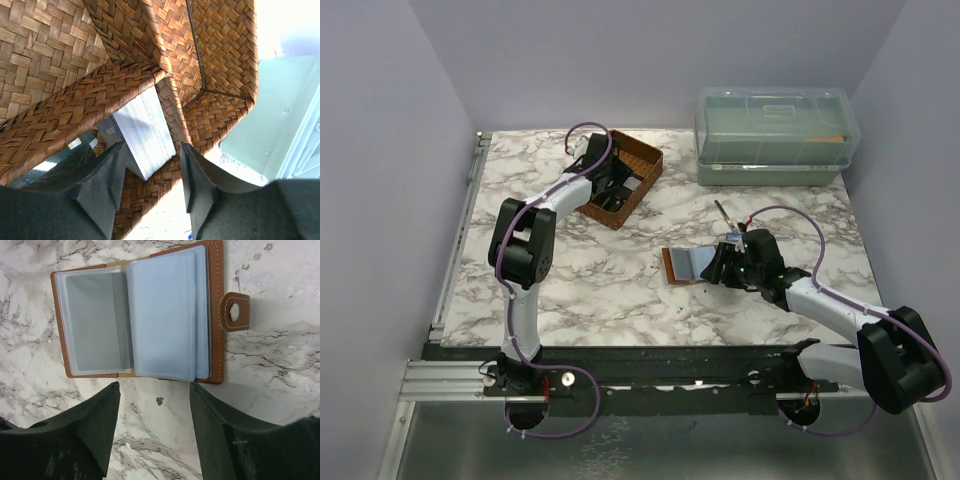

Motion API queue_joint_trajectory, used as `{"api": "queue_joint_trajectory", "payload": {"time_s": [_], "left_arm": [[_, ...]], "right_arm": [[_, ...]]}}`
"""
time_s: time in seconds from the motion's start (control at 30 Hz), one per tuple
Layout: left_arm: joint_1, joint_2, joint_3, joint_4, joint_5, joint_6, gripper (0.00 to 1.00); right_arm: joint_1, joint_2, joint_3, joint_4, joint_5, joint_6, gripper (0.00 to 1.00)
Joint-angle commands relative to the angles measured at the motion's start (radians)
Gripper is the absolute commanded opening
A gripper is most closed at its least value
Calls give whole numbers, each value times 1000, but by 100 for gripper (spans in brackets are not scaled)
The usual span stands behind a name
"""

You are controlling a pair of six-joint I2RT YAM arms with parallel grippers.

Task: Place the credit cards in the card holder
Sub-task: Pick up the credit card from the storage box.

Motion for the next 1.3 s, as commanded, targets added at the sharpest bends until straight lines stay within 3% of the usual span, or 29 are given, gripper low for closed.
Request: {"api": "queue_joint_trajectory", "payload": {"time_s": [0.0, 0.27, 0.47, 0.67, 1.27], "left_arm": [[-12, 1, -28, 25, -27, -22, 56], [-12, 33, -14, 27, -22, -33, 57], [-12, 25, -4, 37, -40, -21, 41], [-12, 12, 1, 47, -45, -15, 31], [-12, 3, 21, 46, -52, -16, 27]], "right_arm": [[-7, 8, 8, 23, -11, -14, 61], [-8, 9, 8, 21, -12, -14, 61], [-7, 10, 8, 23, -12, -12, 61], [-7, 12, 10, 23, -12, -14, 61], [-7, 13, 10, 23, -19, -15, 61]]}}
